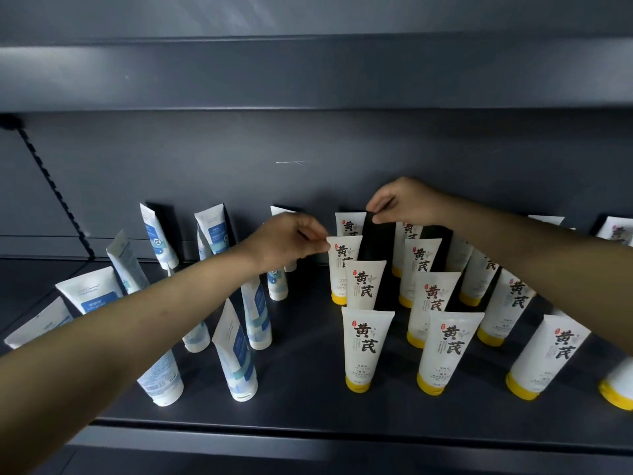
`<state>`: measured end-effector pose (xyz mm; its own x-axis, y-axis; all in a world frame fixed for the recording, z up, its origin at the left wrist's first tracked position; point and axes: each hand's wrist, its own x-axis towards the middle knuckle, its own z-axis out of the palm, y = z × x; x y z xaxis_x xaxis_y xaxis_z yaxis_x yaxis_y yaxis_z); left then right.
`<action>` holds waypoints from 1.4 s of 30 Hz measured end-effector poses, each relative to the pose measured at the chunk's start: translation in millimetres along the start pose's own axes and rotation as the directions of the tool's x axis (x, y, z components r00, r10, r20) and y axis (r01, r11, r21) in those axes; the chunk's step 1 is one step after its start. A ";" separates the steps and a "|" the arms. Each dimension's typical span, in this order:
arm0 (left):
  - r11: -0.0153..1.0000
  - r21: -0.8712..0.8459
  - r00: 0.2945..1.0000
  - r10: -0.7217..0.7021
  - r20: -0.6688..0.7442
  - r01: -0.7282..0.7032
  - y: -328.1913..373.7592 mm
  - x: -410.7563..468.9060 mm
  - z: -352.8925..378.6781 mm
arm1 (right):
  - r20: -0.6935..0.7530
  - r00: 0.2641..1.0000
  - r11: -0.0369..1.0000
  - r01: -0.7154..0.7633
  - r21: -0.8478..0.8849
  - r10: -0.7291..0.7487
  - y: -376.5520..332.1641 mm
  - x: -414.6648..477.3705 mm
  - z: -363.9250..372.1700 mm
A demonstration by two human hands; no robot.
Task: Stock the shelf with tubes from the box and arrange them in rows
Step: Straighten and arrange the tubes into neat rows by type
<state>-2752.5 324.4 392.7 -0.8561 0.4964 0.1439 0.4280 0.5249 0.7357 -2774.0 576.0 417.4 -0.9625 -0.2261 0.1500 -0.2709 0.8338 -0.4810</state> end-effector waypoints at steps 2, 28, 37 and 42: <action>0.998 0.056 0.999 0.005 -0.035 -0.003 -5.7 19.9 0.9 | -0.003 1.000 0.998 -0.005 -0.059 0.005 5.7 13.2 0.6; 0.997 -0.011 0.997 -0.080 0.010 0.080 -6.2 71.7 33.7 | -0.016 0.998 0.978 -0.062 -0.200 0.060 26.7 57.3 25.4; 0.998 -0.004 0.997 -0.061 0.044 0.061 -4.0 75.3 39.9 | -0.026 0.995 0.986 -0.102 -0.134 0.099 31.3 55.2 24.2; 0.997 -0.027 0.996 -0.065 0.062 0.067 -3.0 72.8 37.3 | -0.030 0.995 0.984 -0.097 -0.153 0.093 31.2 54.6 24.5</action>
<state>-2805.3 384.8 376.3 -0.8625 0.5032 0.0539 0.3615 0.5382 0.7613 -2835.4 577.3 389.4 -0.9826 -0.1325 0.1301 -0.1710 0.9188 -0.3557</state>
